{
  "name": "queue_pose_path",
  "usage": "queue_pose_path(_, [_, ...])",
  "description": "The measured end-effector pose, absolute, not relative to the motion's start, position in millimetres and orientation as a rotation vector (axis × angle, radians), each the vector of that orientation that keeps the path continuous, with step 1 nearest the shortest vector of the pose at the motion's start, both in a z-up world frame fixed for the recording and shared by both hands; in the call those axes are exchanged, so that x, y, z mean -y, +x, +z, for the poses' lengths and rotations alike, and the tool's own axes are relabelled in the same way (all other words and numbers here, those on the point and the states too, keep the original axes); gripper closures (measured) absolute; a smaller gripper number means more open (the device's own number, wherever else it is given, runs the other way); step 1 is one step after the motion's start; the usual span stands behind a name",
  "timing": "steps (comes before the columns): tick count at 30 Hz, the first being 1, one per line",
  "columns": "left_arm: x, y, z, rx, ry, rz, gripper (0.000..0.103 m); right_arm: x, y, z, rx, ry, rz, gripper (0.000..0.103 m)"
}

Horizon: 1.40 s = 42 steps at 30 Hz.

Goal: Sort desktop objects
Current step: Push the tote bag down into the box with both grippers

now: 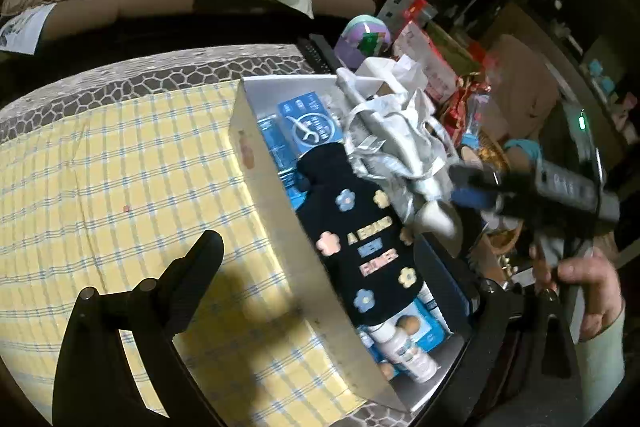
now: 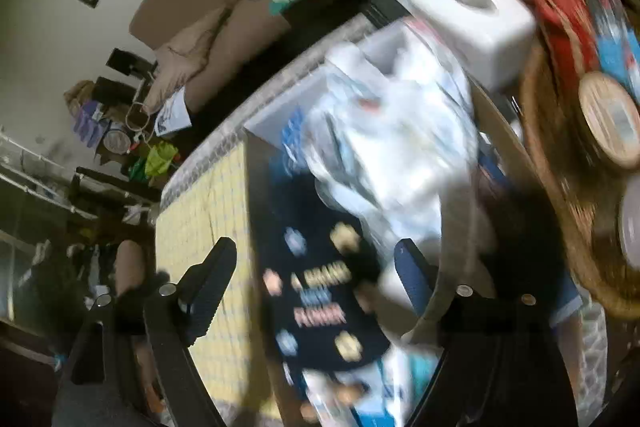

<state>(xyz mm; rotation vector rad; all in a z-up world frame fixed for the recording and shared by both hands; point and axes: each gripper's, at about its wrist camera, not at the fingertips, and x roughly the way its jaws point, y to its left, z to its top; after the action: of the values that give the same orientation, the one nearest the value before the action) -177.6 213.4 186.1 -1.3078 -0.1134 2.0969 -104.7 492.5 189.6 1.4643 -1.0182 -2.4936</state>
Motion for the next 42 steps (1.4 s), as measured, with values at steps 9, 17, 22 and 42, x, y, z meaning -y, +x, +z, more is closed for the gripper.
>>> queue_pose_path(9, [-262, -181, 192, 0.119, -1.285, 2.072, 0.007, -513, -45, 215, 0.878, 1.281, -2.578, 0.019])
queue_pose_path(17, [-337, -198, 207, 0.126, -1.256, 1.919, 0.009, -450, -37, 208, 0.477, 1.176, -2.62, 0.019])
queue_pose_path(22, [-397, -195, 202, -0.061, -1.256, 1.763, 0.024, -416, -15, 195, 0.246, 1.107, -2.635, 0.019])
queue_pose_path(42, [-412, -206, 136, -0.337, -1.399, 1.895, 0.055, -497, -16, 227, 0.359, 1.03, -2.884, 0.0])
